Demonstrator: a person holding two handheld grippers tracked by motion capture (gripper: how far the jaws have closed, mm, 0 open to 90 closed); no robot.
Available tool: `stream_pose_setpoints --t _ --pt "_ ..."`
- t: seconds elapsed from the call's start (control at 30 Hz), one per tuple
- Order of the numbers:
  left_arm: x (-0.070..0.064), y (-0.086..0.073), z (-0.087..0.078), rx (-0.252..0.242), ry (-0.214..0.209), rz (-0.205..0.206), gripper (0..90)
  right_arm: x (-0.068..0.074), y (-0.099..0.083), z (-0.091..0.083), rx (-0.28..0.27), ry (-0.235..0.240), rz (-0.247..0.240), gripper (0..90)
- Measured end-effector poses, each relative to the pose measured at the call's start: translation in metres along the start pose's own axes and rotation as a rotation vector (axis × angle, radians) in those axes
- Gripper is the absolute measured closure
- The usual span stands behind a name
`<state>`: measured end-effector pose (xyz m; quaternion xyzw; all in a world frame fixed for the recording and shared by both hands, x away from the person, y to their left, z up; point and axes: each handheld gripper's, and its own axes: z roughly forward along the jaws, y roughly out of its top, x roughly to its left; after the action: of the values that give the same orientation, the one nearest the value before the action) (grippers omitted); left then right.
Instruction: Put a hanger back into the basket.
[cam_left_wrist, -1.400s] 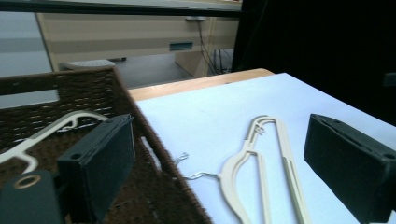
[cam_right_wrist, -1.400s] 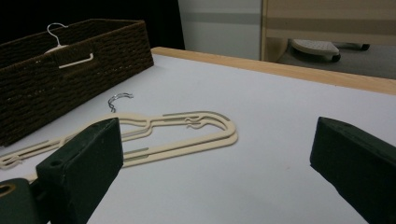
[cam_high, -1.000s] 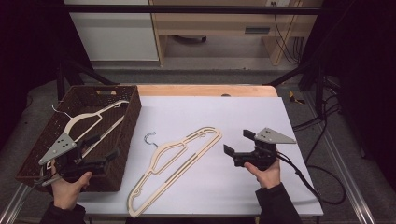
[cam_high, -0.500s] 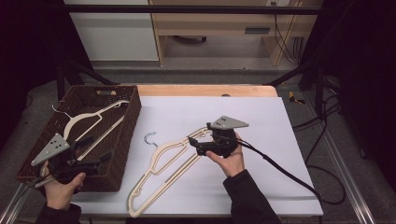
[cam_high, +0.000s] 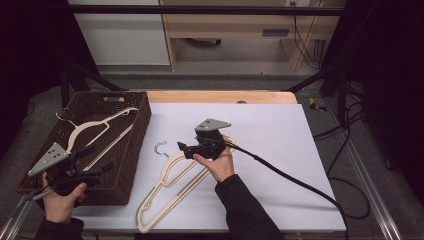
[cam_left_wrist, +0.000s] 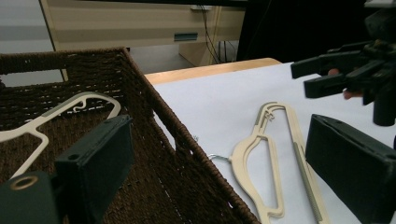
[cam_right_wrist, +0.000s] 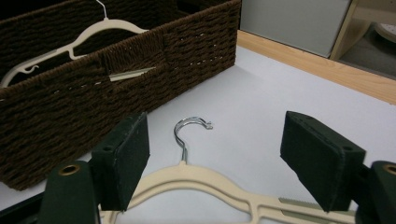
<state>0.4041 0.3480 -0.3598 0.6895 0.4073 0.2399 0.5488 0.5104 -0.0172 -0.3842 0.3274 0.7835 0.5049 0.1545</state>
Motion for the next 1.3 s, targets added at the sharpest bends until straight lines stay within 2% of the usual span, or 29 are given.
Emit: stream_pose_setpoints --t 0.17,0.53,0.63,0.7,0.77,0.83,0.93,1.13,1.3 --pt "-0.001 0.000 -0.001 -0.003 -0.003 0.002 7.8 0.006 -0.003 0.021 0.029 0.009 -0.016 30.2" --pt "0.000 0.000 -0.002 -0.011 -0.007 0.000 7.9 0.018 -0.012 0.067 0.111 0.021 -0.004 42.0" --pt "0.000 0.000 -0.003 -0.013 -0.008 0.000 7.9 0.022 -0.014 0.079 0.137 0.013 -0.021 42.9" --pt "0.000 0.000 -0.003 -0.014 -0.009 0.000 7.9 0.024 -0.016 0.087 0.145 0.015 -0.013 43.1" --pt "0.001 0.000 -0.003 -0.009 -0.010 0.002 7.9 0.027 -0.018 0.094 0.159 0.003 -0.039 43.5" --pt "0.001 0.000 -0.002 -0.009 -0.008 -0.001 7.9 0.029 -0.020 0.099 0.164 0.007 -0.044 46.0" --pt "0.000 -0.001 -0.001 -0.008 -0.010 -0.002 7.9 0.029 -0.024 0.106 0.184 0.009 -0.017 49.3" --pt "0.000 -0.002 0.000 -0.004 -0.009 -0.002 8.0 0.027 -0.031 0.117 0.219 -0.007 -0.038 56.9" --pt "0.000 -0.002 0.002 0.000 -0.010 -0.001 8.0 0.026 -0.039 0.125 0.255 -0.008 -0.018 62.1"
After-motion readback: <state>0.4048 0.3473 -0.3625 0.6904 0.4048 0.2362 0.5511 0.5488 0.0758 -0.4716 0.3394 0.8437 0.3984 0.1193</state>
